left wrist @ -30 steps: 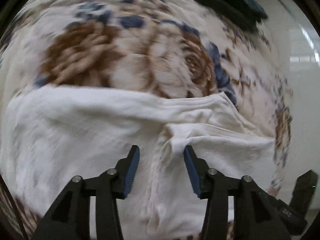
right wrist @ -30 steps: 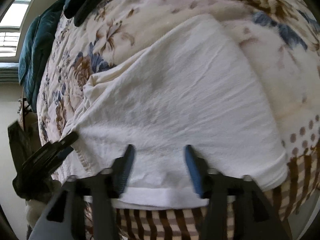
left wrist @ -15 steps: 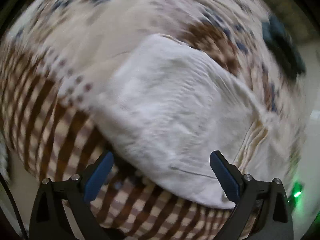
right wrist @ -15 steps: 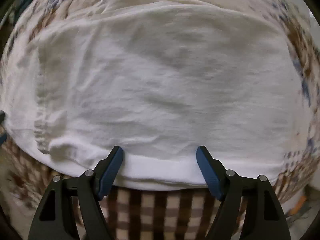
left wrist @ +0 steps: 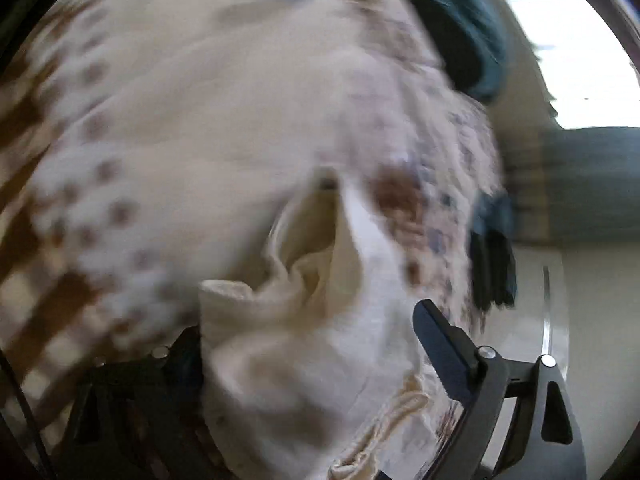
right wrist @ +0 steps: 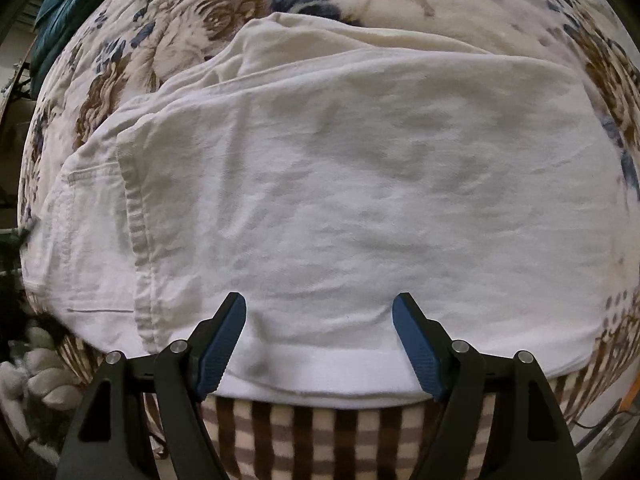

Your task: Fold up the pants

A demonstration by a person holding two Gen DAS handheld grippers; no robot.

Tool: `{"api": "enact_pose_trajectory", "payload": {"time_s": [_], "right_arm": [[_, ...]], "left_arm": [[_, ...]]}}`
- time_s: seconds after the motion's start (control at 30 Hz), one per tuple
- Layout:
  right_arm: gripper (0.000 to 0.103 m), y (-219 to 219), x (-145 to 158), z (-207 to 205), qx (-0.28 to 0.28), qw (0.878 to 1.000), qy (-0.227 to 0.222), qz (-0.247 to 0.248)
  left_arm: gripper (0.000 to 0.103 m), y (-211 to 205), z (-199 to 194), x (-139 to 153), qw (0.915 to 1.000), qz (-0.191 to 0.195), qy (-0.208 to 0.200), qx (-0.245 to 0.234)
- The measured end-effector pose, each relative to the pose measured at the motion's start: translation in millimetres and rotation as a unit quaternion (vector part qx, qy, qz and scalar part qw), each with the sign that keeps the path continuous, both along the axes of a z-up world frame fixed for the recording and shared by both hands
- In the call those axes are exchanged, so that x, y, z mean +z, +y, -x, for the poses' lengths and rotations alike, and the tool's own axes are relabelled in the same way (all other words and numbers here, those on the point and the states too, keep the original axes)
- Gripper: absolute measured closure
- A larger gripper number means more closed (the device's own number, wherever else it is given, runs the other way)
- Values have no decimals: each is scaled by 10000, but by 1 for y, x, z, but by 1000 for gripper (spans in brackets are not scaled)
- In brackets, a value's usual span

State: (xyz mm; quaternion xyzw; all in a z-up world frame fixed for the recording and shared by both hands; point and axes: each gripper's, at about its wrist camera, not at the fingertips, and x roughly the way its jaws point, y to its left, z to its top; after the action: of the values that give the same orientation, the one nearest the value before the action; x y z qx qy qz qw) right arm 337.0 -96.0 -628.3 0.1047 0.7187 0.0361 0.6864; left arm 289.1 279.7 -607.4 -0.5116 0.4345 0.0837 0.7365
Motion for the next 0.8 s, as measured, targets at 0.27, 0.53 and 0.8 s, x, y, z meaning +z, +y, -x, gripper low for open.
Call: {"api": "enact_pose_trajectory", "payload": {"time_s": [0.27,0.53,0.8], "right_arm": [[25,0,-10,-10,-131,9998,79,-102],[25,-36,1,-9,-568,9977,-82,-363],[25,-175,50,34,-1910,9795,-517,-367]], "left_arm": [[68,11,-13,-33,9991,397,141,-30],[73,-52,-23,78,9908,-584,-743,-966],[74,-224,-37,160,9508,-889,-1516,-2552]]}}
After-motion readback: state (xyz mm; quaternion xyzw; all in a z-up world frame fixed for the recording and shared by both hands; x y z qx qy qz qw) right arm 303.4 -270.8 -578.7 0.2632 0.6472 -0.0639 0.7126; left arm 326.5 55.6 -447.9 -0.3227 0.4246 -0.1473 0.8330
